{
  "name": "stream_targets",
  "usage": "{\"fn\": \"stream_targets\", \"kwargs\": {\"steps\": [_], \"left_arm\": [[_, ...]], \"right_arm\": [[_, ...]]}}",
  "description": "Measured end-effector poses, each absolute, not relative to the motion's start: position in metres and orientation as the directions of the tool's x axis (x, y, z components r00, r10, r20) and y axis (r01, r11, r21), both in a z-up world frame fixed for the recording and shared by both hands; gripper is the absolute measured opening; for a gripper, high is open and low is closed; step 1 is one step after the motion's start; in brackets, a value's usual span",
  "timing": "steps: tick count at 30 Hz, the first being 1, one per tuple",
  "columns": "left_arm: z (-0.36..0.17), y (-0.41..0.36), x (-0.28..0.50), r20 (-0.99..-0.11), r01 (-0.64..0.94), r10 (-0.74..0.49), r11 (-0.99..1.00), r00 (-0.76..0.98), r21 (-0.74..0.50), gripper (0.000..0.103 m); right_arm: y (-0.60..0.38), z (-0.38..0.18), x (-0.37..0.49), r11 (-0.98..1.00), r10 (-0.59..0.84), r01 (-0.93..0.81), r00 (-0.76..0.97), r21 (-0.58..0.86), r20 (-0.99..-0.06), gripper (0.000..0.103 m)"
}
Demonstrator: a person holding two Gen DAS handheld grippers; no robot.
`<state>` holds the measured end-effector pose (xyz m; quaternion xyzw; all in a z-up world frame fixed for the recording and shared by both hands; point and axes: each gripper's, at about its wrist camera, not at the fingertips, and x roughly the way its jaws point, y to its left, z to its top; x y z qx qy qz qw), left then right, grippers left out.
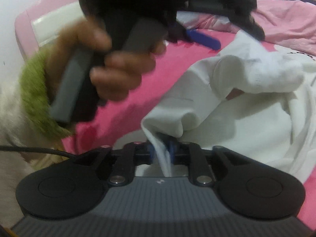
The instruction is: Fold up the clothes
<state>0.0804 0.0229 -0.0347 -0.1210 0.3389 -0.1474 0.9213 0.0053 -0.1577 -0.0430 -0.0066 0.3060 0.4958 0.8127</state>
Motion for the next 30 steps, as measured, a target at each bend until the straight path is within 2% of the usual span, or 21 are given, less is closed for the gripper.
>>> {"fn": "stream_targets", "kwargs": {"steps": [1,2,6,7,8,9,11,15,18,21,22,24,26,29,30], "left_arm": [[-0.038,0.018,0.080,-0.602,0.211,-0.362,0.927,0.712,-0.309,0.081],[-0.041,0.014,0.080,-0.615,0.228,-0.365,0.929,0.699,-0.293,0.081],[-0.056,0.002,0.074,-0.660,0.251,-0.289,0.955,0.693,-0.155,0.079],[-0.060,0.002,0.073,-0.665,0.254,-0.270,0.959,0.696,-0.124,0.069],[-0.063,0.002,0.072,-0.669,0.257,-0.251,0.962,0.699,-0.092,0.053],[-0.066,0.004,0.071,-0.673,0.250,-0.238,0.965,0.700,-0.081,0.045],[-0.069,0.016,0.072,-0.676,0.212,-0.220,0.973,0.703,-0.096,0.009],[-0.063,0.057,0.077,-0.643,0.062,-0.154,0.985,0.751,-0.164,0.008],[-0.058,0.093,0.081,-0.600,-0.100,-0.027,0.979,0.800,-0.177,0.008],[-0.059,0.124,0.086,-0.597,-0.227,0.072,0.956,0.799,-0.188,0.010],[-0.061,0.131,0.088,-0.614,-0.237,0.070,0.952,0.786,-0.196,0.014],[-0.065,0.143,0.087,-0.646,-0.251,0.042,0.939,0.762,-0.236,0.029],[-0.066,0.148,0.080,-0.655,-0.236,-0.006,0.930,0.756,-0.282,0.058],[-0.067,0.152,0.068,-0.670,-0.208,-0.062,0.926,0.739,-0.314,0.070],[-0.067,0.153,0.064,-0.676,-0.198,-0.079,0.925,0.733,-0.323,0.072]], "right_arm": [[-0.157,-0.043,0.002,0.504,0.801,-0.813,0.314,0.291,-0.509,0.044],[-0.156,-0.043,-0.002,0.499,0.801,-0.817,0.307,0.289,-0.514,0.053],[-0.195,-0.034,0.012,0.575,0.792,-0.741,0.399,0.347,-0.462,0.061],[-0.205,-0.032,0.016,0.594,0.787,-0.718,0.424,0.363,-0.448,0.063],[-0.216,-0.030,0.020,0.611,0.781,-0.695,0.449,0.380,-0.435,0.064],[-0.226,-0.027,0.025,0.627,0.773,-0.670,0.474,0.397,-0.421,0.064],[-0.247,-0.022,0.033,0.655,0.755,-0.620,0.523,0.431,-0.396,0.065],[-0.260,-0.030,0.058,0.702,0.711,-0.548,0.569,0.455,-0.412,0.066],[-0.258,-0.038,0.078,0.731,0.680,-0.499,0.588,0.465,-0.439,0.068],[-0.251,-0.044,0.106,0.744,0.665,-0.462,0.585,0.483,-0.464,0.077],[-0.249,-0.046,0.115,0.747,0.660,-0.450,0.584,0.489,-0.472,0.081],[-0.245,-0.050,0.137,0.759,0.647,-0.425,0.580,0.494,-0.495,0.083],[-0.240,-0.056,0.166,0.777,0.626,-0.399,0.573,0.487,-0.529,0.087],[-0.232,-0.063,0.208,0.804,0.592,-0.360,0.560,0.474,-0.579,0.098],[-0.229,-0.066,0.222,0.812,0.581,-0.347,0.555,0.469,-0.596,0.098]]}}
